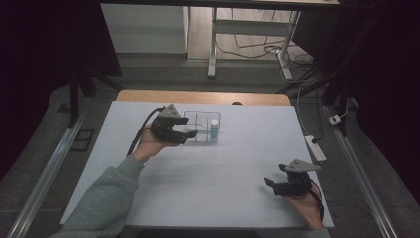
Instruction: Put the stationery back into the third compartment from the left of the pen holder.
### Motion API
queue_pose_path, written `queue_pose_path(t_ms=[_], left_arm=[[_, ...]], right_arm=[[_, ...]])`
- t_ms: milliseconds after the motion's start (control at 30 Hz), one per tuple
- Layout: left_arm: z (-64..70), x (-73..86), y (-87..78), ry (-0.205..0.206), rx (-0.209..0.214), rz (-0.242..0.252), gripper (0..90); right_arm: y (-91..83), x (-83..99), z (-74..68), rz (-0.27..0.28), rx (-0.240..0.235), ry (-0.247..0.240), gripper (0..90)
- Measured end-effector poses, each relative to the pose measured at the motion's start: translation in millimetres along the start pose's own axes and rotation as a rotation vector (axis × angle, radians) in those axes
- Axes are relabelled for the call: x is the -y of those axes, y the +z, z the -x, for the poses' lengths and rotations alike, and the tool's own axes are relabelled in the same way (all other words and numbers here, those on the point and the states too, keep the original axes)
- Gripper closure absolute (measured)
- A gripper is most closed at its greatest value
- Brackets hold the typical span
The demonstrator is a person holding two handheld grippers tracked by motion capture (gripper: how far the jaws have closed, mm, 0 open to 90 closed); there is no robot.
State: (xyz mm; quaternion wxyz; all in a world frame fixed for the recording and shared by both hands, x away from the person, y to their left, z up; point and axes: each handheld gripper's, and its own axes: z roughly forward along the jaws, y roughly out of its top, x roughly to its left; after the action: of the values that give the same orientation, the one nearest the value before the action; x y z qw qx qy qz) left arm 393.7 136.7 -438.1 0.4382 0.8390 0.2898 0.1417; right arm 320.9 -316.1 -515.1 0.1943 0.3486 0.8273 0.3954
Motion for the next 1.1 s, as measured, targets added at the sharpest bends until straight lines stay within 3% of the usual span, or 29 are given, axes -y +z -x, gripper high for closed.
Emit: queue_pose_path(t_ms=[333,600,667,1100], left_arm=[[8.1,44.1,-32.4,-0.041,-0.048,-0.021,33.7],[17.7,77.0,-59.7,-0.080,-0.054,-0.015,32.3],[20.8,85.9,-65.3,-0.071,-0.081,-0.032,31.8],[40.0,140.8,-76.9,-0.080,-0.089,-0.097,30.0]], right_arm=[[-0.5,-0.2,-1.8,-0.007,-0.006,-0.013,18.0],[-2.6,-0.5,-2.0,-0.002,-0.006,-0.016,18.0],[-2.5,-0.4,-1.9,0.002,-0.011,-0.014,18.0],[-2.4,-0.3,-1.8,0.003,-0.008,-0.016,18.0]])
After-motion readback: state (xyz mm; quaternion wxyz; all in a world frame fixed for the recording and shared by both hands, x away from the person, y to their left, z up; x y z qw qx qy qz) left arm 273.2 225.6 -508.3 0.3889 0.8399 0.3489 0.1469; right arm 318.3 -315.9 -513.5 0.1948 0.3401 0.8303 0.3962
